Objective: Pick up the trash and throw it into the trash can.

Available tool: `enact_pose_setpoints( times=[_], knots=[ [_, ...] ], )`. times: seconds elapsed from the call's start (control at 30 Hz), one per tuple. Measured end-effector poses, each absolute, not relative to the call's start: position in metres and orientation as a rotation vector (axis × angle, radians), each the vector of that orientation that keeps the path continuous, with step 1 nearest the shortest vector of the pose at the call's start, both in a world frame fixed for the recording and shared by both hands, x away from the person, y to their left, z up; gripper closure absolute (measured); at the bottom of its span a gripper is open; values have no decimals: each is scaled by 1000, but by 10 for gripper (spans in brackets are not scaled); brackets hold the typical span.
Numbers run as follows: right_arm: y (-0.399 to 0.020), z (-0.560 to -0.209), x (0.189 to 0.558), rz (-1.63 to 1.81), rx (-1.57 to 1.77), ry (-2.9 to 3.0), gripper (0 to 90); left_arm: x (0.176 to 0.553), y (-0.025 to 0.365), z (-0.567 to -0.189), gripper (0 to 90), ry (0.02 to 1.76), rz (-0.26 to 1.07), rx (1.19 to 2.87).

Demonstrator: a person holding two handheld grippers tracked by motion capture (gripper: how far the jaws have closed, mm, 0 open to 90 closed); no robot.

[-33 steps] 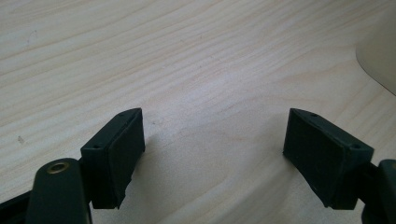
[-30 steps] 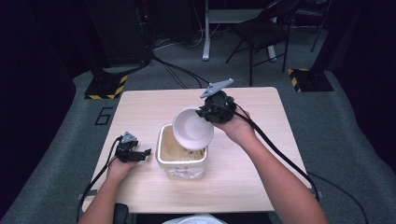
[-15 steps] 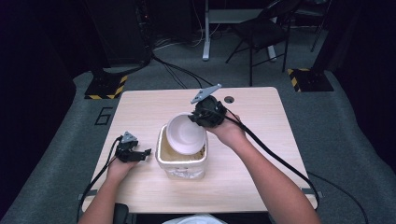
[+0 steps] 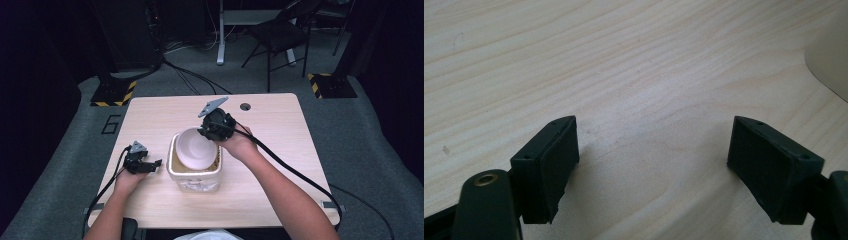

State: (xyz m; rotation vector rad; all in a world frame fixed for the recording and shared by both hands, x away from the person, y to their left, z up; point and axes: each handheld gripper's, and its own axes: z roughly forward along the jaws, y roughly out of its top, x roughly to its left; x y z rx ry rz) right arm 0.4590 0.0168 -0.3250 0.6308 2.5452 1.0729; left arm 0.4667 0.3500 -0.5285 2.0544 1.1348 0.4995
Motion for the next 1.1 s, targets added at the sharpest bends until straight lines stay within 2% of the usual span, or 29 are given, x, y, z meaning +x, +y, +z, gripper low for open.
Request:
enact_pose_setpoints(
  times=[0.2, 0.23, 0.3, 0.33, 0.4, 0.8, 1.1],
  knots=[
    [21, -331, 459, 1072, 628, 2562, 797, 467, 350, -528, 204, 1135, 500, 2054],
    [22, -334, 459, 1070, 631, 2568, 750, 467, 350, -528, 204, 1135, 501, 2053],
    [23, -335, 460, 1070, 634, 2567, 722, 467, 350, -528, 204, 1136, 500, 2053],
    [24, -338, 461, 1064, 649, 2569, 670, 467, 350, -529, 204, 1134, 501, 2053],
    [24, -340, 461, 1055, 656, 2569, 651, 467, 350, -529, 204, 1135, 501, 2052],
    [9, -329, 455, 1049, 658, 2505, 563, 467, 350, -529, 204, 1136, 500, 2051],
    [-29, -330, 458, 1073, 725, 2430, 541, 467, 350, -529, 204, 1137, 500, 2051]
  ],
)
